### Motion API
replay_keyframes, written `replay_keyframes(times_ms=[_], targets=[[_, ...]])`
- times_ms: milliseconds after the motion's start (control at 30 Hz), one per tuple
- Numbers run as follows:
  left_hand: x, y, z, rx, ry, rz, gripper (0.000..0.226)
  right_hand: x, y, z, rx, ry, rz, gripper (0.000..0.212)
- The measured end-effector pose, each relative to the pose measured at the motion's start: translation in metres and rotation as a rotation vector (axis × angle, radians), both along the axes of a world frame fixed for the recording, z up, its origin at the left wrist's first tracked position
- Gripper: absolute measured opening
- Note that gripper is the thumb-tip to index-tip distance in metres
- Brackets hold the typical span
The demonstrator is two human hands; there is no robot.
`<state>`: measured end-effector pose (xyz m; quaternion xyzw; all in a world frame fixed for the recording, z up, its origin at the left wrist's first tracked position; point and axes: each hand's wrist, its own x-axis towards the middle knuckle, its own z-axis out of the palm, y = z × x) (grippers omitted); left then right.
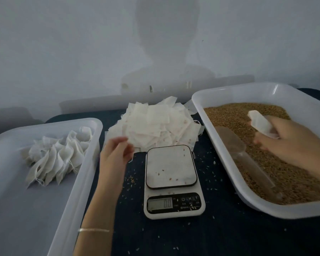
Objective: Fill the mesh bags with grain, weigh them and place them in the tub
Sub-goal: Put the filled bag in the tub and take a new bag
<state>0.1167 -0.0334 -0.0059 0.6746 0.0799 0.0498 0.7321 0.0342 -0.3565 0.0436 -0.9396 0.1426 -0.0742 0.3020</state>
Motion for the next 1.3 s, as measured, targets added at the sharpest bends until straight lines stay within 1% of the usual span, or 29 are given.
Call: replay_keyframes(times_ms=[67,100,200,267,367,500,600,667,700,733,767,800,833,867,933,967,1033,1067,1133,1167,1200,1233,1300], targets=[[-0.008,0.02,-0.028,0.227,0.02,0.068,0.021,0.005,-0.019,-0.008,-0.241,0.091,-0.061,0.027],[-0.012,0.024,-0.039,0.324,0.02,0.056,0.023,0.007,-0.025,-0.01,-0.309,0.143,-0.086,0.022],[-0.024,0.029,-0.06,0.539,-0.016,-0.015,0.028,0.01,-0.029,-0.014,-0.395,0.258,-0.098,0.015],[-0.025,0.028,-0.065,0.578,-0.057,-0.006,0.027,0.009,-0.021,-0.011,-0.436,0.274,-0.084,0.01],[-0.022,0.02,-0.058,0.559,-0.122,0.039,0.022,0.006,-0.008,-0.003,-0.49,0.306,-0.066,0.012],[-0.024,0.005,-0.04,0.497,-0.209,0.078,0.022,0.005,-0.002,0.004,-0.578,0.347,-0.075,0.022],[-0.028,-0.002,-0.03,0.477,-0.27,0.069,0.025,0.004,-0.002,0.007,-0.504,0.313,-0.059,0.016],[-0.033,-0.009,-0.026,0.49,-0.3,0.042,0.023,0.004,-0.003,0.005,-0.363,0.271,-0.018,0.008],[-0.035,-0.012,-0.026,0.544,-0.289,0.036,0.019,0.004,-0.003,0.004,-0.276,0.243,0.004,0.007],[-0.037,-0.015,-0.028,0.679,-0.247,0.018,0.022,0.003,-0.002,0.003,-0.197,0.216,0.022,0.008],[-0.039,-0.021,-0.029,0.915,-0.176,-0.034,0.041,0.003,-0.001,0.001,-0.134,0.192,0.038,0.01],[-0.041,-0.024,-0.031,1.168,-0.092,-0.123,0.065,0.003,0.001,-0.001,-0.087,0.17,0.051,0.012],[-0.044,-0.032,-0.034,1.369,-0.048,-0.239,0.083,0.003,0.002,-0.002,-0.051,0.151,0.054,0.015],[-0.047,-0.041,-0.035,1.45,-0.034,-0.341,0.093,0.002,0.003,-0.003,-0.027,0.135,0.052,0.018],[-0.052,-0.061,-0.036,1.469,-0.053,-0.427,0.112,0.002,0.006,-0.005,-0.002,0.105,0.048,0.019],[-0.056,-0.073,-0.038,1.478,-0.053,-0.471,0.115,0.002,0.007,-0.005,0.008,0.089,0.046,0.019],[-0.064,-0.098,-0.044,1.492,-0.093,-0.531,0.106,0.003,0.009,-0.003,0.032,0.053,0.048,0.016],[-0.069,-0.111,-0.046,1.456,-0.147,-0.607,0.1,0.003,0.01,-0.002,0.05,0.034,0.049,0.015],[-0.076,-0.131,-0.044,1.324,-0.289,-0.805,0.087,0.003,0.013,0.001,0.087,0.0,0.05,0.015],[-0.076,-0.135,-0.042,1.267,-0.345,-0.848,0.08,0.002,0.014,0.003,0.102,-0.014,0.048,0.015],[-0.072,-0.134,-0.04,1.23,-0.36,-0.806,0.076,0.002,0.014,0.004,0.117,-0.026,0.043,0.015],[-0.065,-0.129,-0.039,1.225,-0.333,-0.698,0.072,0.002,0.015,0.006,0.133,-0.035,0.039,0.015],[-0.047,-0.112,-0.039,1.296,-0.228,-0.476,0.068,0.001,0.019,0.008,0.18,-0.046,0.045,0.017]])
